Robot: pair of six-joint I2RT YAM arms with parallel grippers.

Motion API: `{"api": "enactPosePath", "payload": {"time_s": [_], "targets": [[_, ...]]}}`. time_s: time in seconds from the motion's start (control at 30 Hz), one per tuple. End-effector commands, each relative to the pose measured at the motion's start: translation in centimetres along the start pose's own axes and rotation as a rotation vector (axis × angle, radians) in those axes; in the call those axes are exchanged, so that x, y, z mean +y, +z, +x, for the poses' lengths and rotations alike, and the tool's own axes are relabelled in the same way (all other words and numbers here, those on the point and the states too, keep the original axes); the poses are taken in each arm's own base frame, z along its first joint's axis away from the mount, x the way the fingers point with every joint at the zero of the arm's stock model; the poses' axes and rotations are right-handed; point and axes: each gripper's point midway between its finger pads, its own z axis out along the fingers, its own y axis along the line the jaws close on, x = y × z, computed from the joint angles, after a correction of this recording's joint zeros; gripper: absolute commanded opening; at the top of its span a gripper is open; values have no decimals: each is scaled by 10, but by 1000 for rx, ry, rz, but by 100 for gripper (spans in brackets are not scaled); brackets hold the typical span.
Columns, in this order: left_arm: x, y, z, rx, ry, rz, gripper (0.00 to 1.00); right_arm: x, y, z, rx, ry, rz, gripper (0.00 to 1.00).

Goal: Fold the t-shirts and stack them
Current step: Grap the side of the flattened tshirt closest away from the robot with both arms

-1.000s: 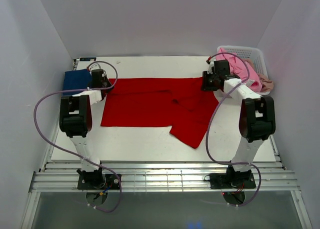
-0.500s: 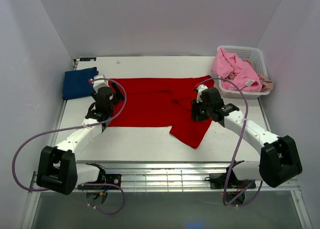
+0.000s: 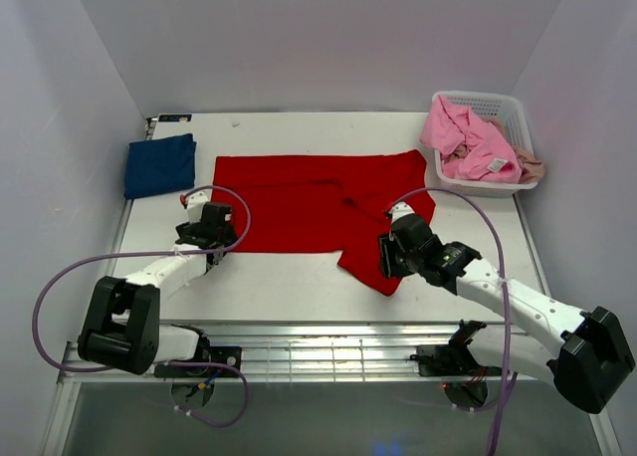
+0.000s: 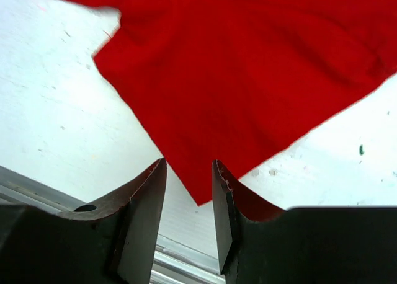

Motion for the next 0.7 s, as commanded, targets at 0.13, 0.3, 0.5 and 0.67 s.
{"api": "enactPosePath", "payload": {"time_s": [0.13, 0.3, 0.5, 0.67], "targets": [[0, 0, -13, -37, -46, 46, 84, -12, 5, 49, 135, 12, 149, 42], [-2, 7, -11, -16, -39, 57, 84, -13, 10, 65, 164, 25, 175, 43], [1, 8, -18, -33, -71, 70, 84, -16, 17, 75, 196, 19, 198, 43], [2, 9, -20, -32, -80, 72, 84, -18, 25, 83, 200, 20, 204, 43]]}}
